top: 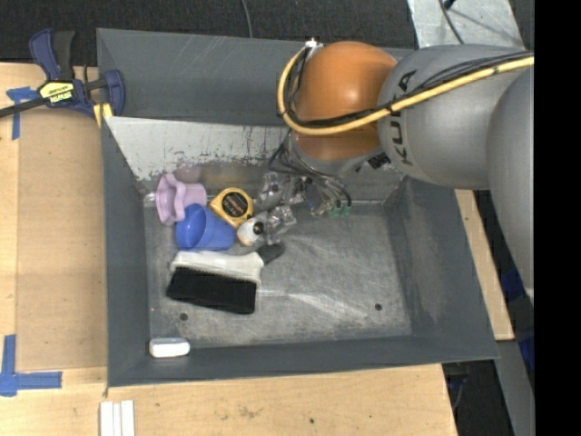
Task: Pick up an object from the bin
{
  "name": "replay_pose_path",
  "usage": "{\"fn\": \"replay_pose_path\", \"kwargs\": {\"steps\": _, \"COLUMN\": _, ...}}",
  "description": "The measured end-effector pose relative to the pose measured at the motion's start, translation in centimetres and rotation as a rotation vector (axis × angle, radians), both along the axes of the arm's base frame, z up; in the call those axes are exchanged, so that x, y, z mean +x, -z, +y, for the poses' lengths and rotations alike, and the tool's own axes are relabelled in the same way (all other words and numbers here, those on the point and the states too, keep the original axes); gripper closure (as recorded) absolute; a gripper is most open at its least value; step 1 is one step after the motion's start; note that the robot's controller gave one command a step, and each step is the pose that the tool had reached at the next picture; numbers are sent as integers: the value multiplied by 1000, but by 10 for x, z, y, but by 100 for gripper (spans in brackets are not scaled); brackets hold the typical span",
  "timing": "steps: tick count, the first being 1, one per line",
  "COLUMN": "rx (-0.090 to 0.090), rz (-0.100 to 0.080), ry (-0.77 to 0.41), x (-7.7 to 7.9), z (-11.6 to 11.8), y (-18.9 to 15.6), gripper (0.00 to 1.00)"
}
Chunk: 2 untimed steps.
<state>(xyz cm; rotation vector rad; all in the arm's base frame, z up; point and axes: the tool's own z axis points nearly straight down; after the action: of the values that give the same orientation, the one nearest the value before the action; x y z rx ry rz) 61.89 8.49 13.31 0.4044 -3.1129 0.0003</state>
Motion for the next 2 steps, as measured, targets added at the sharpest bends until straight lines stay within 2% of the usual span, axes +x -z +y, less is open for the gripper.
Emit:
{"fn": "replay_pose_path", "kwargs": {"steps": 1, "rx": 1, "rz": -9, "ry": -7, "x": 5, "z": 4, "y": -38, "gripper": 100}}
{"fn": "replay_pose_path", "kwargs": {"steps": 2, "rx": 1, "rz": -5, "ry": -3, "x": -2, "z": -4, "y": -63, "gripper": 100}}
